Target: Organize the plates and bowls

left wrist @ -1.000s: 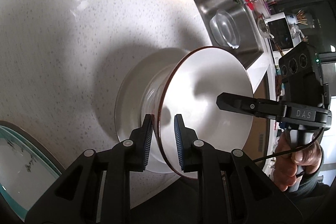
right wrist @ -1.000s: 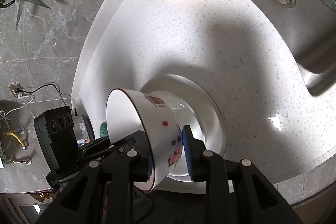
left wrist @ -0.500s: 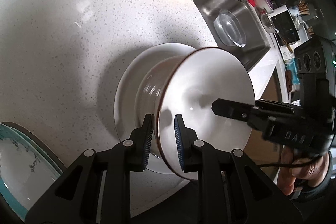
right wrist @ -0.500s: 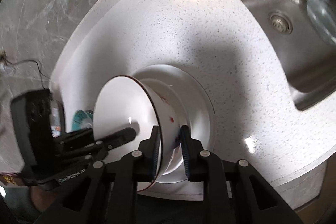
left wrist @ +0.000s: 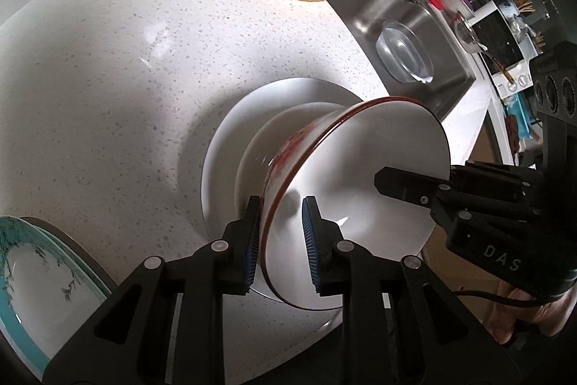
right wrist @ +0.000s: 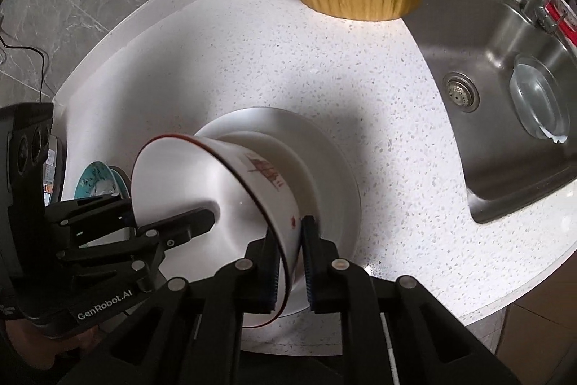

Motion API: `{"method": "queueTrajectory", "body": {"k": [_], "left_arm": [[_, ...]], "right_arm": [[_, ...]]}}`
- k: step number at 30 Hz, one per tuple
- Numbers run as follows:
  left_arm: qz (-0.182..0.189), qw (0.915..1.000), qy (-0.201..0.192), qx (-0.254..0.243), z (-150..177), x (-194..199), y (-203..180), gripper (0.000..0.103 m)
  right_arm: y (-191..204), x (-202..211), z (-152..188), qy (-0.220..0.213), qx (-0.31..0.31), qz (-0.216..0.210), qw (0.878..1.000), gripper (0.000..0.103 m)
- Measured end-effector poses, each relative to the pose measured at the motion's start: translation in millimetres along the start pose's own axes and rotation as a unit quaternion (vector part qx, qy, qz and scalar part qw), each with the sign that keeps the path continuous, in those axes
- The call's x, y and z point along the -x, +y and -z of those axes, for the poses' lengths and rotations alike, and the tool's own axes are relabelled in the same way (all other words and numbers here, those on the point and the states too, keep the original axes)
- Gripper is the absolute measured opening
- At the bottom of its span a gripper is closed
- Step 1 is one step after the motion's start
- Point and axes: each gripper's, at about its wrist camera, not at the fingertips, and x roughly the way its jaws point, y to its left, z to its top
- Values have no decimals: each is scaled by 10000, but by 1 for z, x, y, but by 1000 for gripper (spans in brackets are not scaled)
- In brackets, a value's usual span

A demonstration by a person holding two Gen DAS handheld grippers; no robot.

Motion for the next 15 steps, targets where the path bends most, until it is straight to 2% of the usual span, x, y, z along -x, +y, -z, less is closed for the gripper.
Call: {"method": "queueTrajectory", "body": {"k": [5,9,15], "left_arm": [[36,9999,-114,-45,-2,2,1,23],[225,9994,-244,59,-3,6,5,25],[388,9983,-338,265,-3,9,12,26]], "right_arm": [[-13,-6,-1,170,-431,-321,9984,12],[-31,-13,0,295,-891,-742,9928,11],[-28,-13,-1,306,-857,-713,9933,11]]}}
